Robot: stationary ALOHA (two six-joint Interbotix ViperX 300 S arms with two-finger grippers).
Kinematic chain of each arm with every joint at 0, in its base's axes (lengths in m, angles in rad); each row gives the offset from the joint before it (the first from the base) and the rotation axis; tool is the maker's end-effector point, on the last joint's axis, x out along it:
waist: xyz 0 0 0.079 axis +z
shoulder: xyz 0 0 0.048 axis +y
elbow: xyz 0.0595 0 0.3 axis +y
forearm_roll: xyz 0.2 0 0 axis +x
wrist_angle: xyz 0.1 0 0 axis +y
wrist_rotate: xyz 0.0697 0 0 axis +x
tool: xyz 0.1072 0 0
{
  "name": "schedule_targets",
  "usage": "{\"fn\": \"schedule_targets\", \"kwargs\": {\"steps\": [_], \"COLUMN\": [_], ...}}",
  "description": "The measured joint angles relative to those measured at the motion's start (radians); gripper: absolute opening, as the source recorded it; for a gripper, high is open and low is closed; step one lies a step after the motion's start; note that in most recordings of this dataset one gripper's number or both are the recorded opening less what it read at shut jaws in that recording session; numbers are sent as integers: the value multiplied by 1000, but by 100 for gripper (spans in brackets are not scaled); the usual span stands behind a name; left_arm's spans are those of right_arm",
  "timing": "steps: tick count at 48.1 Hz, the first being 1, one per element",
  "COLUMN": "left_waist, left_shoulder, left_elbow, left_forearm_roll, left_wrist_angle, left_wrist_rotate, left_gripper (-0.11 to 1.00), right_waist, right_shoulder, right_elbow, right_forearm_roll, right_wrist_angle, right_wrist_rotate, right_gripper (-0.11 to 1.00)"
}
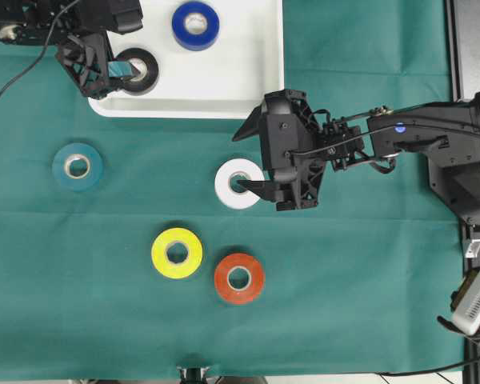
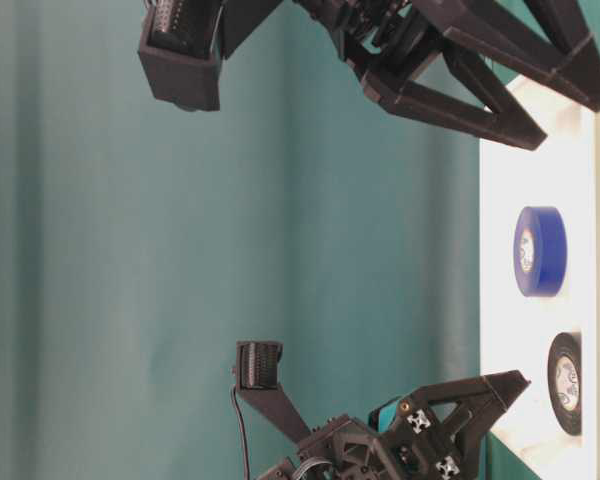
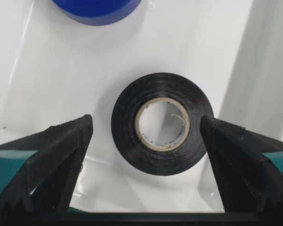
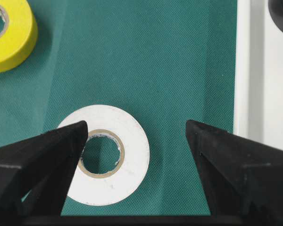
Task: Put the tape alternately from left to right into the white case.
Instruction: 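Release the black roll and withdraw the left gripper from the tray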
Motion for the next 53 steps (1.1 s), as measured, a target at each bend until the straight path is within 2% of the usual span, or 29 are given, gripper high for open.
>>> {"fn": "schedule_targets", "kwargs": {"steps": [12,40,53], "left_waist": [-43,-265,-334], "left_shoulder": [0,-21,-41], "left_elbow": [0,0,21], "left_forearm_roll": [0,0,-2], "left_wrist_angle": [3,5,5], "left_wrist_rotate": [-2,-11,-60], "left_gripper": [100,100,100], "right_waist": [0,0,0], "right_shoulder": [-2,0,0], "right_elbow": [0,0,0], "right_forearm_roll": [0,2,0], "right_wrist_angle": [-2,0,-2], "right_wrist_rotate": [0,0,0], "right_gripper": [84,84,84]}}
